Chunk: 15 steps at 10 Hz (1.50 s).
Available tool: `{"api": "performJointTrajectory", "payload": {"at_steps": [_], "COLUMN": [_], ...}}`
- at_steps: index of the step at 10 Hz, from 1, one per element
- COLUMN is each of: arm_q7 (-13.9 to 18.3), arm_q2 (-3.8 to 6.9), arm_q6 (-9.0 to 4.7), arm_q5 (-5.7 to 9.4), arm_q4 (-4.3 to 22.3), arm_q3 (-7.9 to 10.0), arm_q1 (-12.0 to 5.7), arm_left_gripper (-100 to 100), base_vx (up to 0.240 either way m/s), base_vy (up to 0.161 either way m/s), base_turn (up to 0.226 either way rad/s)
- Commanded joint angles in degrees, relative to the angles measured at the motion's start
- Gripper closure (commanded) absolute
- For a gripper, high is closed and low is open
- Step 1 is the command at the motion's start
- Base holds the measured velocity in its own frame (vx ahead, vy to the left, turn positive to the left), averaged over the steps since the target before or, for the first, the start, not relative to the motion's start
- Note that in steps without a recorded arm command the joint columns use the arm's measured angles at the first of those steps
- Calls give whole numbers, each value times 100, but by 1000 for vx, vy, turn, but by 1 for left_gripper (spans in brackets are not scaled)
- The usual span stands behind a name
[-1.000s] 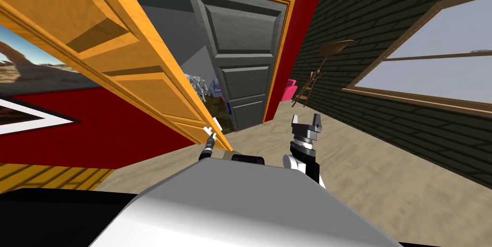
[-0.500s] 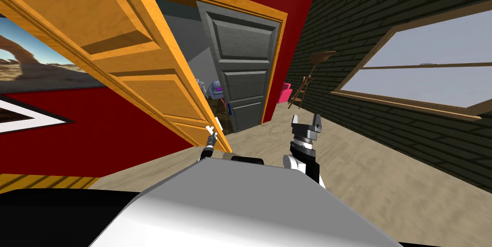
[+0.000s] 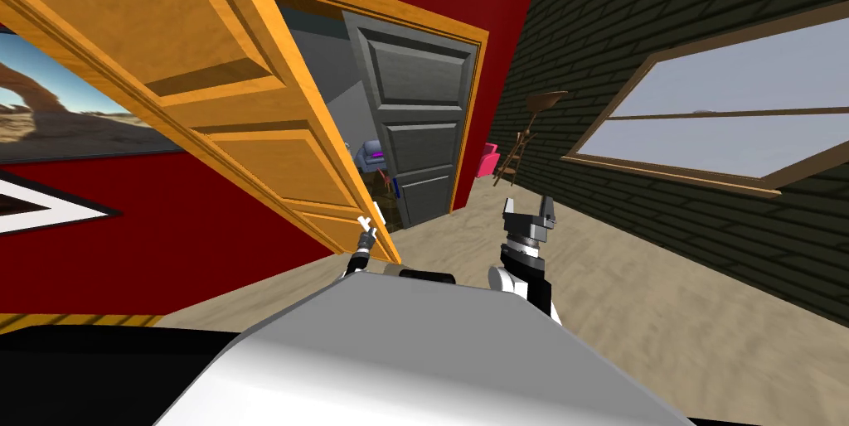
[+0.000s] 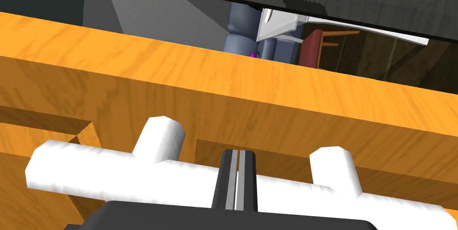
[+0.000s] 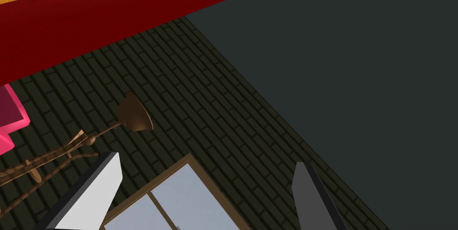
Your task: Pull the door open
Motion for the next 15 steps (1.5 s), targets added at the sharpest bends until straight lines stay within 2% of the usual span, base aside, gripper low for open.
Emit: {"api": "performJointTrajectory", "payload": {"at_steps": [1, 5, 6, 8, 9, 11, 12, 13, 15], "arm_q7": [223, 737, 755, 1069, 1133, 1481, 1562, 1770, 1786], "arm_q2": [-2, -8, -8, -12, -12, -16, -16, -19, -19], "arm_q6": [-6, -20, -20, -29, -29, -39, -39, -44, -44], "arm_q5": [112, 361, 361, 527, 527, 713, 713, 812, 812], "arm_q4": [-15, -46, -46, -67, -67, -90, -90, -103, -103], "arm_q3": [-60, -195, -195, -284, -284, -385, -385, -438, -438], "arm_q1": [-22, -73, -73, -106, -106, -143, -143, -163, -163], "arm_left_gripper": [-100, -100, -100, -100, -100, -100, -100, -100, -100], "base_vx": [-116, -121, -52, -69, -47, -77, -64, -58, -35], "base_vy": [22, 59, 40, 67, 57, 36, 28, 46, 28], "base_turn": [-167, -113, -36, -89, -50, -113, -43, -75, -22]}}
